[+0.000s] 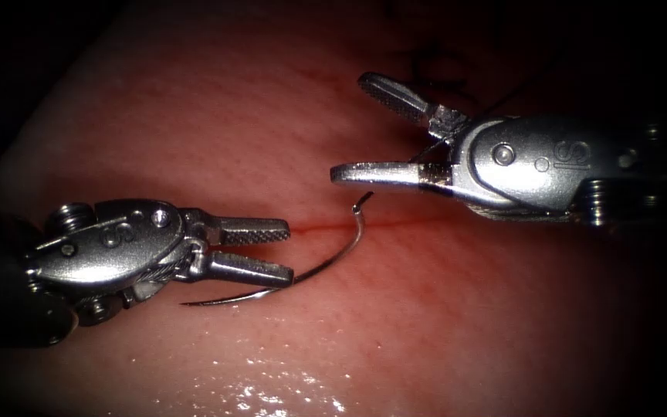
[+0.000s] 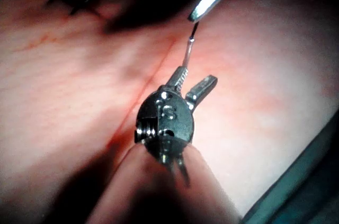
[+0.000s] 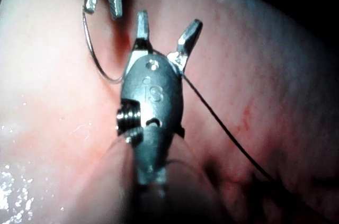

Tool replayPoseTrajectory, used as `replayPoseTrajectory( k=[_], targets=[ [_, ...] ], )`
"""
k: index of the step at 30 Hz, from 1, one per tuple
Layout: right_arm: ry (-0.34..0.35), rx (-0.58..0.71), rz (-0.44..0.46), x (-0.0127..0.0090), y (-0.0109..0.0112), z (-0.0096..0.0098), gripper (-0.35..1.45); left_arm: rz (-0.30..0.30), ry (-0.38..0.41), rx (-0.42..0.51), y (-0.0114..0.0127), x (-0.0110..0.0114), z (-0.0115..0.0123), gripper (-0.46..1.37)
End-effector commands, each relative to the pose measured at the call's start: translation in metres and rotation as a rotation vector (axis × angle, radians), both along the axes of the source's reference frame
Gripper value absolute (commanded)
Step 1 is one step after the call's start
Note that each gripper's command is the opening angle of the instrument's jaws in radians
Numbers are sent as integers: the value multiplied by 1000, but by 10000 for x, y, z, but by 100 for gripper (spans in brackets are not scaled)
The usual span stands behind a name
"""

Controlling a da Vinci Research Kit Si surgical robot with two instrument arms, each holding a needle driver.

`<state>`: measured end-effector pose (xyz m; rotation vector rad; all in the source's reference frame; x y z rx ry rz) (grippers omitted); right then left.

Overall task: Wound Closure
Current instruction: Pick up needle with left driver

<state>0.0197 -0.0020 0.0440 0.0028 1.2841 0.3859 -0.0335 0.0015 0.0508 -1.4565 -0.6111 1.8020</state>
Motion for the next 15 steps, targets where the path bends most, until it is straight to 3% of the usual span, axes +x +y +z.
replayPoseTrajectory(
  k=[1,6,9,15],
  targets=[
    [3,3,-7,0,0,-1,118,-1,1,0,0,0,0,32],
    [3,3,-7,0,0,-1,118,0,0,0,0,0,0,38],
    [3,3,-7,0,0,-1,118,2,-1,0,0,1,0,58],
    [3,3,-7,0,0,-1,119,45,130,-8,0,1,-2,64]
  ],
)
